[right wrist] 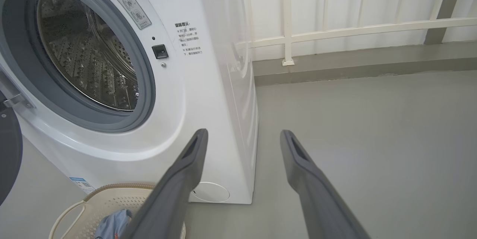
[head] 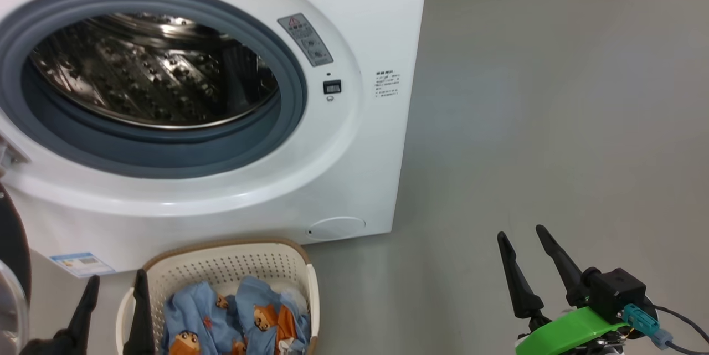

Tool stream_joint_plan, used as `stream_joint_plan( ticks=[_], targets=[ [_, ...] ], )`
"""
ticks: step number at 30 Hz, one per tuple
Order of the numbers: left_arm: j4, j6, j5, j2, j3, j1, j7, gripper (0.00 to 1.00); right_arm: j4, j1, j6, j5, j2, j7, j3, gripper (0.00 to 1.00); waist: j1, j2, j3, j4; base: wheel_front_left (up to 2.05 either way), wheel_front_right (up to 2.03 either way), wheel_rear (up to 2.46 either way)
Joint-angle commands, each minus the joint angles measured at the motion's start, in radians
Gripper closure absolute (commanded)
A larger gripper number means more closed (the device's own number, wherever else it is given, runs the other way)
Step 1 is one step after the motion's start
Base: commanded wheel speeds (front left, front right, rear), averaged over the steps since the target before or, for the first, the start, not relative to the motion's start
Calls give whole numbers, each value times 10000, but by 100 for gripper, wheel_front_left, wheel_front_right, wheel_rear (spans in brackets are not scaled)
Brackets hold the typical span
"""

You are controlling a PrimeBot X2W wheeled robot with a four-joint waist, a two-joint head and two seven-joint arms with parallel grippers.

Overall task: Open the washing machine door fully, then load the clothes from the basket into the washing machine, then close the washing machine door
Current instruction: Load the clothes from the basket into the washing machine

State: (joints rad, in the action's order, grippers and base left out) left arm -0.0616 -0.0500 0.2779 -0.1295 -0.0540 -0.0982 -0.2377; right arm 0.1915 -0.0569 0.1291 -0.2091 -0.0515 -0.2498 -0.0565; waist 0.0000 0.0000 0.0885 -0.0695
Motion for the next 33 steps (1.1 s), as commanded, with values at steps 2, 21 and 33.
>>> stream_joint_plan(
  ticks=[2, 21, 33],
  targets=[
    [160, -24, 116, -259, -298, 632, 1, 0, -288, -236, 16, -173, 13, -119, -230, 0, 0, 0, 469, 0, 0, 0, 0],
    [-1151, -456, 540, -1244, -168, 3057, 425, 0, -747, -1109, 16, -247, 13, -120, -228, 0, 0, 0, 4090, -132, 0, 0, 0],
    [-3615, -732, 856, -2203, 245, 5903, 283, 0, -1296, -2041, 16, -509, 13, -120, -442, 0, 0, 0, 6581, -568, 0, 0, 0]
  ],
)
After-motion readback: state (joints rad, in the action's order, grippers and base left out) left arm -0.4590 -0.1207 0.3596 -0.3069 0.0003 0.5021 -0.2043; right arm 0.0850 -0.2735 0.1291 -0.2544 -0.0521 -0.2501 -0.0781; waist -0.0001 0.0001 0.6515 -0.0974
